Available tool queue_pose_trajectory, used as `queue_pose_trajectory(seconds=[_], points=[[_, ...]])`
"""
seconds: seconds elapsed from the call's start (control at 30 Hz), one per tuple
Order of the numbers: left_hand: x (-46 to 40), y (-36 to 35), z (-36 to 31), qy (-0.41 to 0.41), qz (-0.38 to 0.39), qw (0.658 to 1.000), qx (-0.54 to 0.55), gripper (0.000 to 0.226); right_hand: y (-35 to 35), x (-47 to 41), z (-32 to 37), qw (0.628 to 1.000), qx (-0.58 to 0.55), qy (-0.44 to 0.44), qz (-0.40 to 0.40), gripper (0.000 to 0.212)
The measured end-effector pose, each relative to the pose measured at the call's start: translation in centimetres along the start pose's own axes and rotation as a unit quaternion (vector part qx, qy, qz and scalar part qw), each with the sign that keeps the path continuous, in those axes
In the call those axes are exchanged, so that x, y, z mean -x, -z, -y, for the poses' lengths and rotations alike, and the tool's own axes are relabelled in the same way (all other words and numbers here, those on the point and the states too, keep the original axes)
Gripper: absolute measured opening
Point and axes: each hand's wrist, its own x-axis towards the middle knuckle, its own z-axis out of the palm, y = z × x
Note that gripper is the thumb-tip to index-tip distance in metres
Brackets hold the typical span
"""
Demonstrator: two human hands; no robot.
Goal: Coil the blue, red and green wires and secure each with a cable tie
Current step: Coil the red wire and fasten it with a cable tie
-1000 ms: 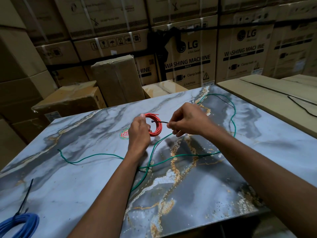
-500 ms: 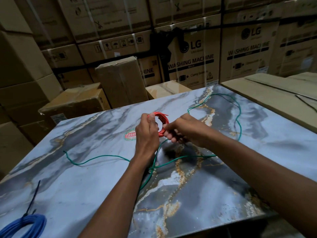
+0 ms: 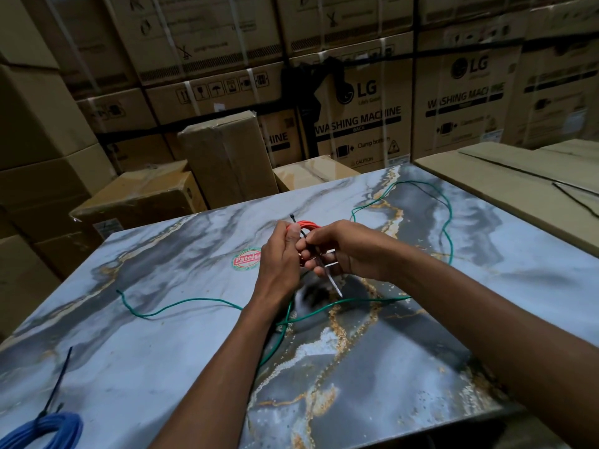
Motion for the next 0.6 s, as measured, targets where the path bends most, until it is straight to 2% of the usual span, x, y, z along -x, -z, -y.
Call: queue_pose_trajectory(seconds=[0.2, 0.3, 0.6], points=[[-0.1, 0.3, 0.3, 0.011, 0.010, 0.999, 0.033, 0.046, 0.6, -0.3, 0.0, 0.997, 0.004, 0.047, -0.059, 0.017], [-0.1, 0.3, 0.3, 0.030, 0.023, 0.998, 0.054, 0.043, 0.6, -0.6, -0.5, 0.994, 0.020, 0.073, -0.082, 0.016], [-0.6, 0.2, 1.0, 0.027, 0.031, 0.999, 0.016, 0.035, -0.7, -1.3, -2.4, 0.988, -0.007, 0.086, -0.124, 0.019]])
